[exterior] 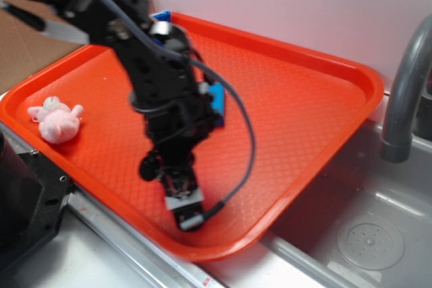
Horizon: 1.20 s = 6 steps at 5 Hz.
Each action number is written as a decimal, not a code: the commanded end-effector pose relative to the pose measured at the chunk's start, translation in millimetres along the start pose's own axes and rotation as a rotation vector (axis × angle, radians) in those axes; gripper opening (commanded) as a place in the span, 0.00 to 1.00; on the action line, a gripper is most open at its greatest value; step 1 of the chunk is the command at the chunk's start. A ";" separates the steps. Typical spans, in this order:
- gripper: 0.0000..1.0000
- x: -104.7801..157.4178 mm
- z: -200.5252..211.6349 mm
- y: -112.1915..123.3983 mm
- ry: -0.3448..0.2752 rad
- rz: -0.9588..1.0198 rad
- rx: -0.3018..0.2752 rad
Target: Grab the rock.
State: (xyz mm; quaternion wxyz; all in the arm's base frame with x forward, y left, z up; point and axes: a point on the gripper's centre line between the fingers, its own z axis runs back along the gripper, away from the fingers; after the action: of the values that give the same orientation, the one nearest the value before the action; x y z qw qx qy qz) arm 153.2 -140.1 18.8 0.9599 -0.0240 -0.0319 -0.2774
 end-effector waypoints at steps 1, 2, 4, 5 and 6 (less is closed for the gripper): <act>0.00 5.4 -2.7 -6.1 0.018 -0.081 -0.016; 0.00 -5.7 17.4 -3.9 -0.007 -0.053 -0.025; 1.00 -27.2 58.6 6.4 -0.132 0.228 0.033; 1.00 -48.6 86.6 -1.8 -0.156 0.401 0.017; 1.00 -65.4 77.4 -5.3 -0.131 0.470 -0.036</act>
State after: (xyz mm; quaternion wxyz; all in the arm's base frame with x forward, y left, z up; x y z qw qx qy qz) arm 96.3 -95.4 88.4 0.9938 -0.0665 -0.0741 -0.0488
